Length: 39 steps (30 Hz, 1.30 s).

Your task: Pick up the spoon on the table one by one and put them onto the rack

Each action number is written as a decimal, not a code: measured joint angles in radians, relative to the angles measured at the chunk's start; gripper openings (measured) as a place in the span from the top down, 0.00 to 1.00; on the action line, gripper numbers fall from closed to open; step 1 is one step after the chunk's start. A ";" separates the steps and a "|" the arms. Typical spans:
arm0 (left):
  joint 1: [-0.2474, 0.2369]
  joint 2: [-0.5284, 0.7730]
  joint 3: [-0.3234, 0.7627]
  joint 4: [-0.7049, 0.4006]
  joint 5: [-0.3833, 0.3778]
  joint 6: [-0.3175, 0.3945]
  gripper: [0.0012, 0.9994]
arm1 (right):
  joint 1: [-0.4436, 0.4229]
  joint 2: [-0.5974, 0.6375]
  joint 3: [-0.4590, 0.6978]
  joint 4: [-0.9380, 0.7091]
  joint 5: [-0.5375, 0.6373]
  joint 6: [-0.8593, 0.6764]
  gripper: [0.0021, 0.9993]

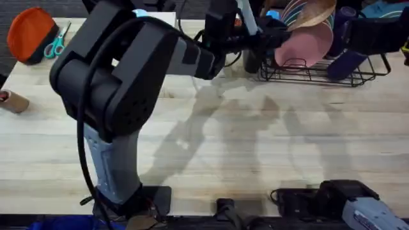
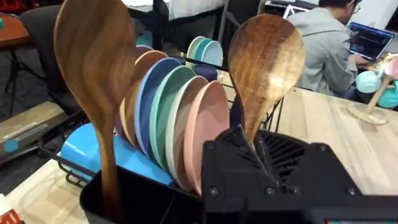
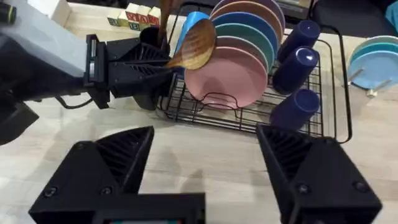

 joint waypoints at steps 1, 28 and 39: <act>0.001 0.000 0.000 -0.001 0.001 0.000 0.96 | 0.000 0.000 0.000 0.000 0.000 0.000 0.00; 0.073 0.000 0.000 -0.133 0.099 0.002 0.84 | 0.000 0.000 0.000 0.020 0.000 0.000 0.00; 0.073 0.000 0.000 -0.109 0.110 0.002 0.01 | 0.000 0.000 0.000 0.020 0.000 0.000 0.00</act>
